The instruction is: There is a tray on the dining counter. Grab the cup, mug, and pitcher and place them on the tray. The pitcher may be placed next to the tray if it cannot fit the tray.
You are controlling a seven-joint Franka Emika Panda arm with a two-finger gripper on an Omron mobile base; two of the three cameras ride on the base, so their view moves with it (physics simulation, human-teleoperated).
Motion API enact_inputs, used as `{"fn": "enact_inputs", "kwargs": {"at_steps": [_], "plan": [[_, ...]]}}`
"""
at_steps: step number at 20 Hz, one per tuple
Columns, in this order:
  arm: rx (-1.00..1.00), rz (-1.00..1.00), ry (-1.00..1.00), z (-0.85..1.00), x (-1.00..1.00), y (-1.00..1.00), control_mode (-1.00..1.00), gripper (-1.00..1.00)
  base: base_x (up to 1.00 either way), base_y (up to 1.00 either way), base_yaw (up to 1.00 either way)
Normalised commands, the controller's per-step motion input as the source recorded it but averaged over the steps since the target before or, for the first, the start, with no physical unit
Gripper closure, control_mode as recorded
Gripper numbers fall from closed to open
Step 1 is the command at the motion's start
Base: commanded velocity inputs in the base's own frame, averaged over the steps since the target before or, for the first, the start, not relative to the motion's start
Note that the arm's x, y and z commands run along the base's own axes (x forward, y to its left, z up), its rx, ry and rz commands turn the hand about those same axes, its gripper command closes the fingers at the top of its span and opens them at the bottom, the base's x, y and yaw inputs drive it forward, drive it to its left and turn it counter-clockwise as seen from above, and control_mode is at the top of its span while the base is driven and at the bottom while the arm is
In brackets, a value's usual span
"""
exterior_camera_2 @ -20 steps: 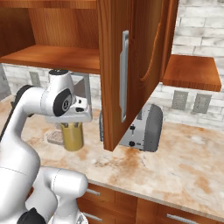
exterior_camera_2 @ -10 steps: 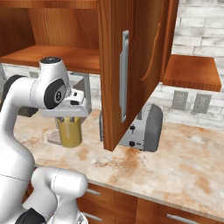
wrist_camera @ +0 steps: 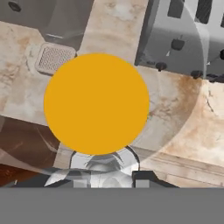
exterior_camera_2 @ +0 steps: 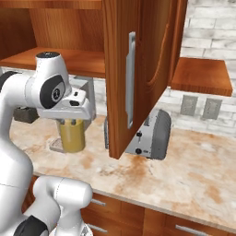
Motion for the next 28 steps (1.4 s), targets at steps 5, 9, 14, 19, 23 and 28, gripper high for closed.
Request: {"fn": "enact_inputs", "kwargs": {"at_steps": [5,9,14,19,23,28], "plan": [[0.00,0.00,0.00,0.00,0.00,0.00,1.00,1.00,-0.40,-0.43,0.00],[0.00,0.00,0.00,0.00,0.00,0.00,1.00,1.00,-0.71,-0.66,0.09],[0.00,0.00,0.00,0.00,0.00,0.00,1.00,1.00,-0.58,-0.24,0.17],[0.00,0.00,0.00,0.00,0.00,0.00,1.00,1.00,-0.75,0.00,0.15],[0.00,0.00,0.00,0.00,0.00,0.00,1.00,1.00,-0.75,-0.11,0.07],[0.00,0.00,0.00,0.00,0.00,0.00,1.00,1.00,-0.97,-0.61,-0.25]]}}
